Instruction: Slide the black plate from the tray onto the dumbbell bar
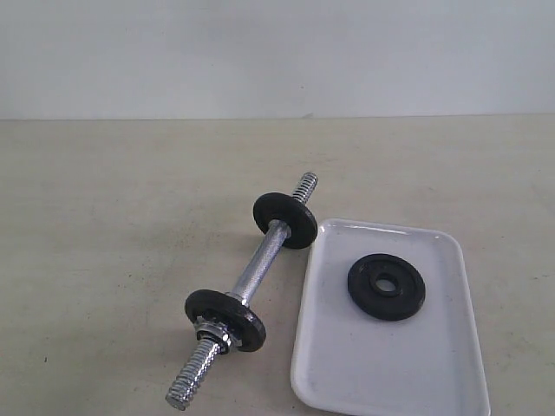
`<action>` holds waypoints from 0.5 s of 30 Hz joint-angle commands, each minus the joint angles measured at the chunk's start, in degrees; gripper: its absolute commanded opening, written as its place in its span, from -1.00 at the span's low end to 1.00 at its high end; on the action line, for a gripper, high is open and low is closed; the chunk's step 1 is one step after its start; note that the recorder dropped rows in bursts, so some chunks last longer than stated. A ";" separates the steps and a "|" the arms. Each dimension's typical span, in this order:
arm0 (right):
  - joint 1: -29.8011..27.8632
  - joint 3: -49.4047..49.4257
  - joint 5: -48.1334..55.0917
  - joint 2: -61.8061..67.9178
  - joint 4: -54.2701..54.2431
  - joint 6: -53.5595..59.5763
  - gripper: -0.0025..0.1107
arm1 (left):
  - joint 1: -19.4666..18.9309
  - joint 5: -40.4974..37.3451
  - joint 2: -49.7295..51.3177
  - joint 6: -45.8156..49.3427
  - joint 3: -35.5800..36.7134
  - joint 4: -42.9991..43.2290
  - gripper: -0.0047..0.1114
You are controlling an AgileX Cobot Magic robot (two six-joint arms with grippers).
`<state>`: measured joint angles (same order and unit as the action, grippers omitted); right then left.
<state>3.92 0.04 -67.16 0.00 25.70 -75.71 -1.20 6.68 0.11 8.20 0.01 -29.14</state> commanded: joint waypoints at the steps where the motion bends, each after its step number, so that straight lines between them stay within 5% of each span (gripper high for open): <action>1: 0.03 -0.04 8.82 0.00 0.69 0.26 -0.96 | 0.33 0.32 -0.11 -1.64 -0.01 -0.43 -0.84; 15: 0.03 -0.04 25.52 0.00 3.49 6.19 -0.96 | 0.43 0.51 -0.11 -16.31 -0.01 -0.43 -0.84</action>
<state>3.92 0.04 -45.38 0.05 28.50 -71.06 -1.20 6.68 0.11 -6.64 0.01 -29.25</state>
